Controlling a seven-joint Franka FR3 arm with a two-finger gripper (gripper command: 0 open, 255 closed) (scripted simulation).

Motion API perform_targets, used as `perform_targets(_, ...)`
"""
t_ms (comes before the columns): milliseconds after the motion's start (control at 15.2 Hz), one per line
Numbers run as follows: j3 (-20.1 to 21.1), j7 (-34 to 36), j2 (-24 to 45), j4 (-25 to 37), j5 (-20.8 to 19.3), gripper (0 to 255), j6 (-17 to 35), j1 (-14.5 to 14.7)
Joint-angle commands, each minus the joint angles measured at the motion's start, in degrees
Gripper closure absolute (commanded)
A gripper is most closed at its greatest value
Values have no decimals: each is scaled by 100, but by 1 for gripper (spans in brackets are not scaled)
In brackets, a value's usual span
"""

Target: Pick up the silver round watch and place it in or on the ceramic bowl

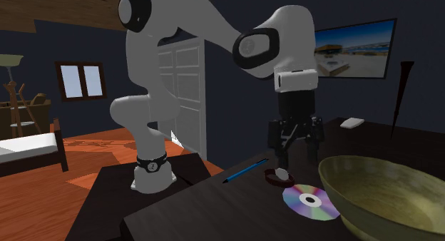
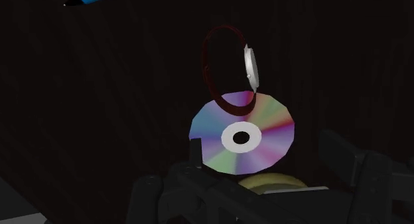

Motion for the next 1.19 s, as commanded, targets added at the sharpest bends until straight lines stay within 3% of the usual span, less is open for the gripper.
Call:
perform_targets(0, 7, 91, 111, -44, -97, 0, 135, 6)
perform_targets(660, -7, 170, 250, -95, -215, 0, 298, 1)
perform_targets(726, -7, 170, 250, -95, -215, 255, 298, 1)
perform_targets(1122, -7, 170, 250, -95, -215, 255, 298, 1)
